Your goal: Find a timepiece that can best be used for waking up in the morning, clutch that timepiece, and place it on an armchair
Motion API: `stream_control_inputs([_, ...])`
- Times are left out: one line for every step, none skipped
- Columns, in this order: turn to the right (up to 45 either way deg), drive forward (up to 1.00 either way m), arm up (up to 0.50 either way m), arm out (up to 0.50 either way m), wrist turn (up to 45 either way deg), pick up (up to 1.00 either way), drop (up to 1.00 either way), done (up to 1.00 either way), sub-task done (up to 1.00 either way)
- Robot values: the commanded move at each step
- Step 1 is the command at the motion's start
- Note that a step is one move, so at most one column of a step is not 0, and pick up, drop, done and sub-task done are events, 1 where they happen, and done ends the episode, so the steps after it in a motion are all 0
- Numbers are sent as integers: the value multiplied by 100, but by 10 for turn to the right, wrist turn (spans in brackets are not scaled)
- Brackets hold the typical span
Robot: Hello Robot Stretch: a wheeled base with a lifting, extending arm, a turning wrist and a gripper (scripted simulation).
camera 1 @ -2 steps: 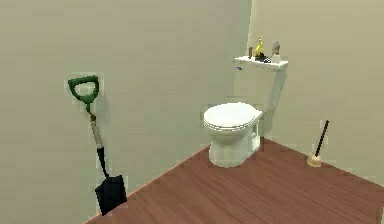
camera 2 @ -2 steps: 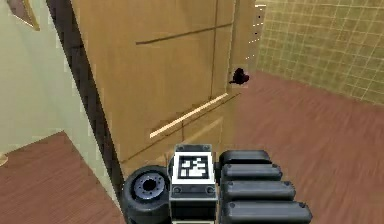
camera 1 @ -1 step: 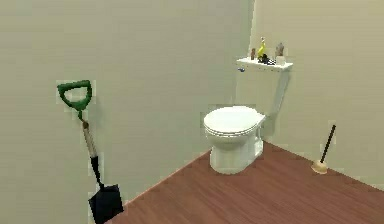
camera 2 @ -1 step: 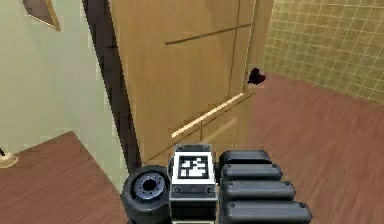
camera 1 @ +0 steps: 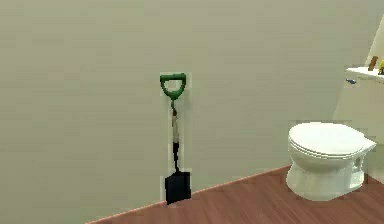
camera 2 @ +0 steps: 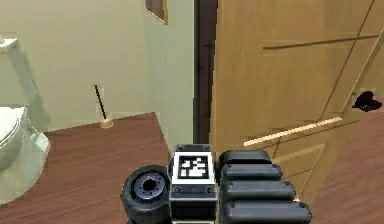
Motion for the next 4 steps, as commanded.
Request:
stream_control_inputs([0,20,0,0,0,0,0,0,0])
stream_control_inputs([-450,0,0,0,0,0,0,0,0])
stream_control_inputs([-450,0,0,0,0,0,0,0,0])
stream_control_inputs([-90,0,0,0,0,0,0,0,0])
